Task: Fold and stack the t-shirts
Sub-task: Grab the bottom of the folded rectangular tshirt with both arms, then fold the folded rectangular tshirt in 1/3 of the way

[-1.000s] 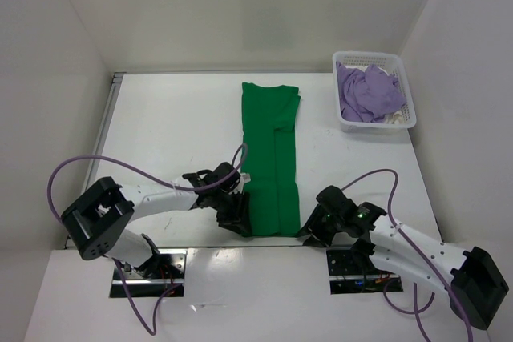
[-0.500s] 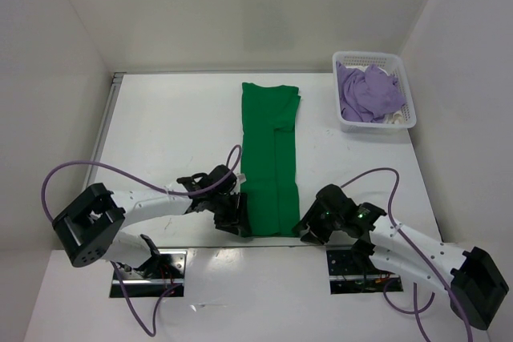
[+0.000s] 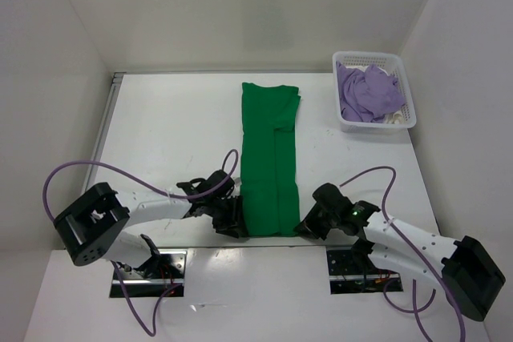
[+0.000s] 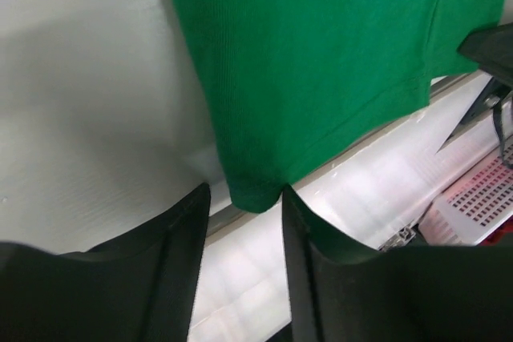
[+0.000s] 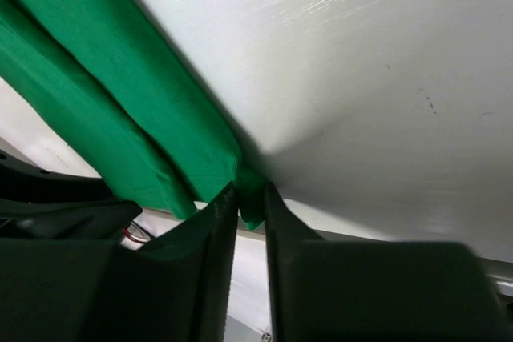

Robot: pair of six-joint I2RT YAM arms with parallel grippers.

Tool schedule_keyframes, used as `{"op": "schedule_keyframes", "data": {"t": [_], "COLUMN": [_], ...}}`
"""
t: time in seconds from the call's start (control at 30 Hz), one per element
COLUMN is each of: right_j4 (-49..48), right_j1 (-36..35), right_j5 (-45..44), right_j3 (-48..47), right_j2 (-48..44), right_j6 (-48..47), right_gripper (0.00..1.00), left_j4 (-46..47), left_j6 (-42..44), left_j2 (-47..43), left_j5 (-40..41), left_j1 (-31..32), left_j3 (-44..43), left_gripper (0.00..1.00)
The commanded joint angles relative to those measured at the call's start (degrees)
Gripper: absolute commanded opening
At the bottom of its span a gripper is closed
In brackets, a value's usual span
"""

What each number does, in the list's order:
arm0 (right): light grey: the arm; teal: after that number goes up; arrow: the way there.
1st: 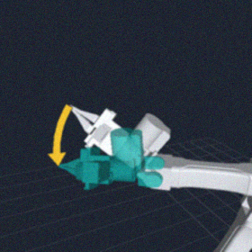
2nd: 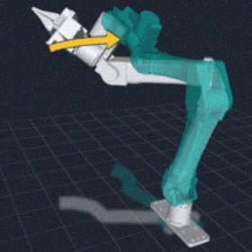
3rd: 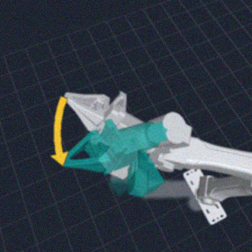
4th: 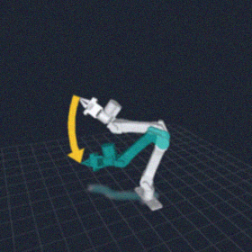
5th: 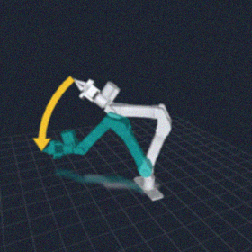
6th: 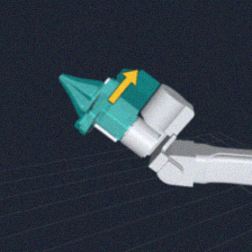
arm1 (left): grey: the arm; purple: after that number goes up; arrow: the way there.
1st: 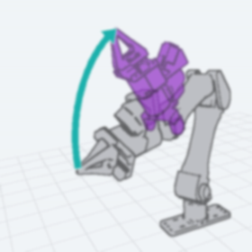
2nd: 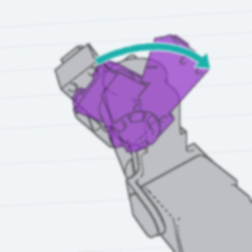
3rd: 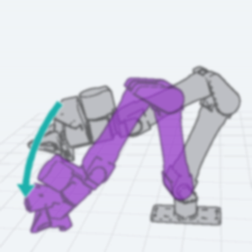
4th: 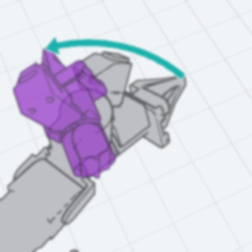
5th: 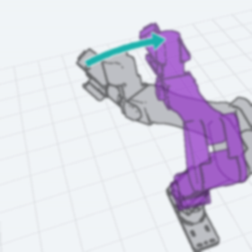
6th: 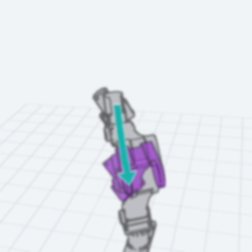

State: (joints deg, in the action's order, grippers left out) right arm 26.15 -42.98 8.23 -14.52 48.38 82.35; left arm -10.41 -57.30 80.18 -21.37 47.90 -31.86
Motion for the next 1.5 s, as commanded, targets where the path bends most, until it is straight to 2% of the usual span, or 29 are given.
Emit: {"op": "schedule_keyframes", "data": {"t": [0.0,0.1,0.17,0.3,0.4,0.5,0.6,0.67,0.73,0.77,0.8,0.93,1.0,1.17,1.23,1.47], "right_j4": [-3.4,-3.4,-2.8,-0.2,2.9,7.6,8.8,8.8,6.6,5.8,5.8,3.7,1.1,0.0,-0.7,-1.3], "right_j1": [0.0,0.0,0.0,0.0,0.0,0.0,3.3,4.6,11.3,15.7,17.6,21.2,23.2,25.0,26.5,28.4], "right_j5": [-2.3,-2.3,-1.6,-0.6,-0.1,-1.9,-2.6,-2.6,-2.6,-2.6,-1.7,-2.4,-2.4,-3.1,-3.1,-5.0], "right_j3": [0.5,0.5,1.0,0.8,-0.4,-7.9,-16.1,-17.3,-21.3,-23.4,-24.4,-33.6,-38.0,-49.3,-53.7,-63.9], "right_j2": [1.7,1.2,0.7,-1.2,-2.9,-3.5,3.1,6.1,9.1,11.3,12.6,23.6,29.6,41.3,45.9,56.2], "right_j6": [0.3,0.3,0.3,-0.3,-0.8,-3.1,-11.0,-14.3,-19.4,-23.2,-25.0,-32.6,-34.7,-38.0,-39.0,-42.5], "right_gripper": [0.20,0.15,0.11,0.04,0.00,0.00,0.00,0.00,0.00,0.00,0.00,0.00,0.00,0.00,0.00,0.00], "left_j4": [5.1,5.7,5.1,3.8,1.0,-4.2,-9.4,-10.7,-11.5,-12.1,-12.1,-9.9,-8.5,-7.9,-7.9,-7.3], "left_j6": [-3.7,-3.7,-3.7,-3.7,-3.0,-0.7,1.7,2.9,4.8,6.2,7.1,9.9,10.5,12.6,14.5,16.4], "left_j2": [0.4,-0.1,-0.6,-1.7,-3.6,-7.5,-10.5,-11.1,-11.1,-10.1,-9.1,0.6,6.8,13.3,18.8,28.5], "left_j5": [1.3,1.3,1.3,2.4,2.4,2.9,1.6,1.6,0.8,1.3,1.3,2.0,3.4,6.2,7.0,8.4], "left_j1": [0.3,0.3,0.3,0.3,0.3,-0.7,-5.2,-8.3,-12.7,-16.1,-16.2,-20.7,-21.4,-23.6,-24.3,-24.9], "left_j3": [1.4,2.1,2.1,2.1,0.9,-1.5,-4.2,-5.0,-7.9,-11.1,-11.1,-21.6,-27.0,-38.2,-42.3,-50.4], "left_gripper": [0.45,0.36,0.25,0.14,0.07,0.03,0.03,0.03,0.03,0.03,0.03,0.05,0.05,0.06,0.06,0.07]}}
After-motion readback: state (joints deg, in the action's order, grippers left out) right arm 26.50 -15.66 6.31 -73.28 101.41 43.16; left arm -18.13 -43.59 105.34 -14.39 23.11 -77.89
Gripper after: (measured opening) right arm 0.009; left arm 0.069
